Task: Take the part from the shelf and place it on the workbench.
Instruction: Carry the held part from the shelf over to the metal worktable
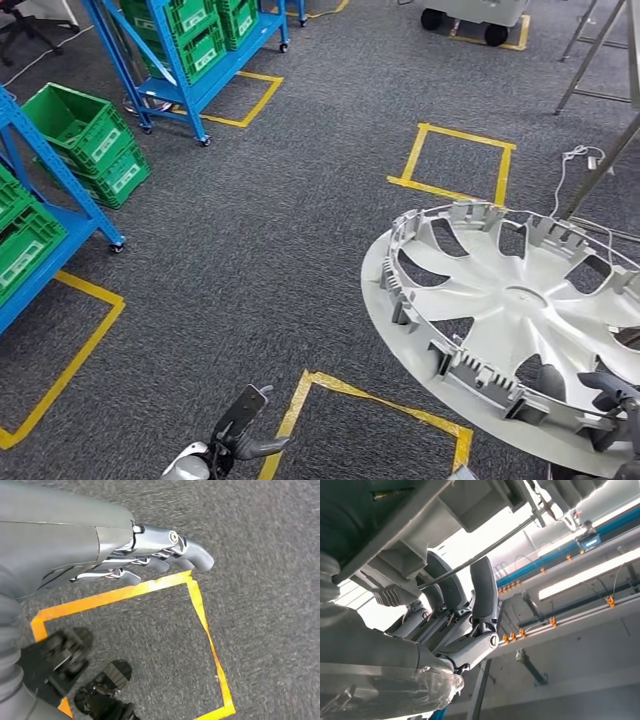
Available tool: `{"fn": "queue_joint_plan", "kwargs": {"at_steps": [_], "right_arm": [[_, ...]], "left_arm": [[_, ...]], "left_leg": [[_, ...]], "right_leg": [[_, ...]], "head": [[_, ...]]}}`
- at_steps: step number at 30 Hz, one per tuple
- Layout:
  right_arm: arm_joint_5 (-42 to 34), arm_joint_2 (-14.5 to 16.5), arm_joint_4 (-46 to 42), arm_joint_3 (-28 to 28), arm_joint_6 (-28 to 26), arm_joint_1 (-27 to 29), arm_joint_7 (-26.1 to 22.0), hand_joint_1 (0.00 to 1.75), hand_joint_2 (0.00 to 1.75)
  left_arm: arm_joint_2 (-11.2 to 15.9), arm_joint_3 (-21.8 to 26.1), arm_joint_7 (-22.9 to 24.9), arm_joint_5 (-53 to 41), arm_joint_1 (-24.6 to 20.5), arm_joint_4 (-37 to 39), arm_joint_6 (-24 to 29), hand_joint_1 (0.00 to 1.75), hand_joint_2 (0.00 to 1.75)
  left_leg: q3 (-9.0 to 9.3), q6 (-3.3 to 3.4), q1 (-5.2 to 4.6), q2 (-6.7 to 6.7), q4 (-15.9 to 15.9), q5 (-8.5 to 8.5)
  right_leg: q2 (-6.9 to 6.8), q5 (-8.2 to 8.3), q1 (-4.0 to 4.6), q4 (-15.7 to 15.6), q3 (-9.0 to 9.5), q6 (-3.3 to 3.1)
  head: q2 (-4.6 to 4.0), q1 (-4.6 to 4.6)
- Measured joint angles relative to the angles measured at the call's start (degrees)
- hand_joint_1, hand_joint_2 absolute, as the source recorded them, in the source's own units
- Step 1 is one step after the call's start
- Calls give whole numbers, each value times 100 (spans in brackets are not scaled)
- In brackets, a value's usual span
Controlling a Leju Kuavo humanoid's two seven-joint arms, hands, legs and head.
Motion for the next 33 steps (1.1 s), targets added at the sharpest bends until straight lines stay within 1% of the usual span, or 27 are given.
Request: {"fn": "queue_joint_plan", "kwargs": {"at_steps": [1, 2, 4, 5, 6, 8, 10, 11, 12, 13, 14, 16, 17, 18, 20, 21, 22, 23, 25, 26, 27, 28, 29, 30, 31, 32, 33], "right_arm": [[1, 0, 0, 0, 0, -7, -2, 175, 175], [1, 0, 0, 0, 0, -12, -3, 175, 175], [0, 0, 0, -1, 0, -15, -3, 175, 175], [-1, 0, 1, -1, 0, -18, -2, 175, 175], [-1, 0, 2, -2, 1, -26, -1, 175, 175], [-1, 0, 4, -2, 2, -41, 1, 175, 175], [-1, 0, 5, -2, 2, -47, 1, 175, 175], [-2, 0, 8, -2, 1, -51, -1, 175, 175], [-2, 0, 12, -3, 1, -54, -3, 175, 175], [-2, 0, 16, -3, 2, -56, -7, 175, 175], [-1, 0, 20, -4, 2, -58, -11, 175, 175], [-1, 0, 22, -4, 2, -65, -20, 175, 175], [-1, 0, 23, -4, 1, -69, -25, 175, 175], [-1, 0, 24, -4, 1, -72, -29, 175, 175], [-1, 0, 26, -4, 1, -70, -36, 175, 175], [-1, 0, 26, -4, 1, -70, -37, 175, 175], [-1, 1, 25, -4, 1, -72, -39, 175, 175], [-1, 1, 25, -4, 0, -75, -41, 175, 175], [-1, 2, 25, -4, 0, -78, -43, 175, 175], [-1, 1, 25, -5, 0, -78, -43, 175, 175], [-1, 2, 26, -5, 0, -78, -43, 175, 175], [-1, 2, 27, -5, 1, -78, -43, 175, 175], [-1, 2, 28, -5, 1, -78, -42, 175, 175], [-1, 2, 28, -5, 1, -78, -42, 175, 175], [-1, 1, 28, -4, 2, -80, -40, 175, 175], [0, 1, 28, -4, 2, -82, -40, 175, 175], [1, 1, 28, -4, 2, -81, -40, 175, 175]], "left_arm": [[10, 0, -5, 0, -1, 0, 0, 0, 175], [16, 0, -9, 0, 1, 0, 0, 0, 175], [25, 1, -16, 0, 1, -1, 1, 0, 175], [26, 1, -22, 0, -3, -2, 1, 0, 175], [28, 2, -27, 0, -6, -3, 1, 0, 175], [33, 2, -34, 0, -7, -4, 1, 0, 175], [35, 2, -34, 0, -5, -4, 1, 0, 175], [44, 3, -36, 2, 5, -3, 0, 0, 175], [54, 4, -38, 4, 13, -3, -1, 0, 175], [64, 6, -40, 7, 20, -3, -2, 0, 175], [73, 9, -43, 11, 26, -3, -3, 0, 175], [76, 24, -45, 17, 20, -4, -11, 0, 175], [80, 36, -46, 21, 17, -4, -19, 0, 175], [83, 46, -46, 24, 14, -4, -31, 0, 175], [87, 58, -47, 26, 6, -4, -51, 0, 175], [87, 60, -48, 26, 1, -4, -58, 0, 175], [88, 62, -49, 26, -4, -4, -62, 0, 175], [90, 64, -50, 26, -4, -4, -63, 0, 175], [100, 74, -51, 26, 7, -3, -63, 0, 175], [106, 78, -51, 26, 14, -2, -63, 0, 175], [111, 81, -51, 26, 18, -2, -63, 0, 175], [115, 83, -51, 26, 18, -2, -63, 0, 175], [117, 84, -51, 26, 16, -2, -63, 0, 175], [119, 86, -51, 26, 13, -2, -63, 0, 175], [120, 87, -51, 26, 10, -2, -63, 0, 175], [121, 88, -51, 26, 8, -2, -63, 0, 175], [121, 89, -50, 26, 7, -2, -63, 0, 175]], "left_leg": [[93, 11, 5, -71, -210, 45], [121, 33, -1, -105, -292, 38], [119, 113, -15, -39, -328, 65], [122, 156, -15, 1, -345, 85], [124, 194, -10, 39, -362, 104], [125, 230, -8, 78, -370, 114], [124, 239, -11, 89, -370, 113], [124, 246, -25, 137, -368, 112], [125, 255, -45, 209, -366, 109], [128, 263, -67, 288, -364, 105], [134, 267, -88, 372, -361, 99], [144, 247, -119, 452, -351, 81], [145, 227, -132, 481, -344, 76], [143, 203, -141, 514, -342, 75], [138, 152, -138, 566, -344, 76], [126, 117, -130, 533, -316, 40], [75, 79, -120, 462, -198, -55], [-32, 41, -107, 373, 43, -212], [-385, -11, -75, 247, 802, -587], [-548, -28, -59, 234, 1130, -697], [-634, -40, -43, 230, 1288, -700], [-608, -50, -26, 225, 1216, -587], [-482, -60, -5, 206, 948, -396], [-294, -73, 23, 143, 564, -185], [-102, -82, 49, 51, 169, -34], [28, -78, 65, -33, -106, 47], [95, -60, 68, -95, -262, 67]], "right_leg": [[40, 15, -1, 1, -21, 34], [77, 34, -6, -10, -40, 75], [108, 67, -32, -40, -75, 153], [44, 31, -31, 6, -110, 177], [-46, -41, -25, 109, -169, 190], [-214, -186, -8, 311, -268, 194], [-239, -240, -8, 401, -308, 196], [-268, -381, -7, 749, -458, 200], [-300, -456, -4, 1004, -550, 196], [-336, -469, 2, 1125, -569, 186], [-392, -423, 12, 1092, -502, 168], [-556, -173, 53, 305, -53, 109], [-608, -127, 73, 79, 75, 79], [-629, -129, 92, -10, 121, 50], [-538, -92, 94, -25, 108, -7], [-498, -76, 84, -38, 102, -33], [-460, -59, 68, -52, 97, -61], [-422, -43, 51, -64, 94, -85], [-340, -29, 45, -65, 70, -107], [-293, -23, 44, -65, 59, -109], [-243, -18, 42, -65, 51, -106], [-191, -12, 36, -64, 48, -98], [-137, -6, 27, -62, 48, -84], [-84, 1, 17, -61, 46, -63], [-33, 4, 17, -45, 33, -34], [13, 13, 16, -35, 13, 2], [53, 26, 12, -33, -11, 42]], "head": [[0, 0], [0, -2], [0, -1], [0, 9], [0, 23], [0, 48], [0, 52], [0, 51], [0, 50], [0, 48], [0, 47], [0, 44], [0, 41], [0, 39], [0, 38], [0, 35], [0, 31], [0, 23], [0, 15], [0, 15], [0, 16], [0, 16], [0, 16], [0, 15], [0, 13], [0, 13], [0, 9]]}}
